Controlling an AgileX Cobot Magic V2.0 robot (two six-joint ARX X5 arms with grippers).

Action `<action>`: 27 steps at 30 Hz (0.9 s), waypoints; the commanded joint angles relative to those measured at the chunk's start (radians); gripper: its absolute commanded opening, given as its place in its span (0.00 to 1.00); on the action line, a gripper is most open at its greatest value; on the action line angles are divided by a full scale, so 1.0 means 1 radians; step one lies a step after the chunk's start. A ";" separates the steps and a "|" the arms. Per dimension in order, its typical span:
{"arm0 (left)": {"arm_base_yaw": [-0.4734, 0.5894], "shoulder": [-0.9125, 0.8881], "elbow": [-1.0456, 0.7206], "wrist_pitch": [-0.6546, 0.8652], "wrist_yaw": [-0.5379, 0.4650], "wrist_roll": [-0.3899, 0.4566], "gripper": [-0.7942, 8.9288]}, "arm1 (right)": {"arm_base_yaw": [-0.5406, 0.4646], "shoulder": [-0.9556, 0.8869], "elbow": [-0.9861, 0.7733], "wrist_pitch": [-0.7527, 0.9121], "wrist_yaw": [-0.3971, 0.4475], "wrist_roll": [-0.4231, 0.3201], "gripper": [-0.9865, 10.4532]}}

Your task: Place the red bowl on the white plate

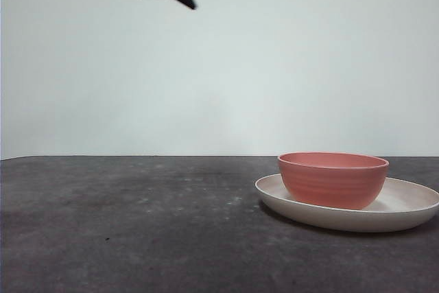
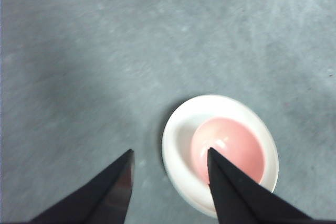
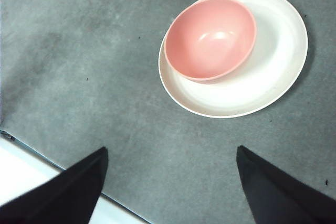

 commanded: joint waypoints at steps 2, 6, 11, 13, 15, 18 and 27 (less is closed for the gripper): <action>0.029 -0.090 -0.134 0.029 -0.002 0.014 0.31 | 0.004 0.004 0.017 0.023 0.002 0.011 0.43; 0.052 -0.196 -0.312 0.079 -0.002 0.016 0.31 | 0.004 0.005 0.017 0.039 0.021 0.020 0.43; 0.054 -0.334 -0.535 0.150 0.034 0.029 0.31 | 0.004 0.005 0.016 0.039 0.060 0.042 0.43; 0.051 -0.374 -0.597 0.152 0.077 0.030 0.31 | 0.004 0.005 0.016 0.039 0.061 0.044 0.43; 0.048 -0.394 -0.630 0.145 0.106 0.030 0.31 | 0.004 0.009 0.016 0.039 0.063 0.044 0.43; 0.047 -0.405 -0.645 0.113 0.109 0.030 0.31 | 0.004 0.024 0.016 0.039 0.090 0.044 0.43; 0.035 -0.405 -0.645 0.125 0.171 0.031 0.31 | -0.010 0.139 0.010 0.232 0.199 0.090 0.42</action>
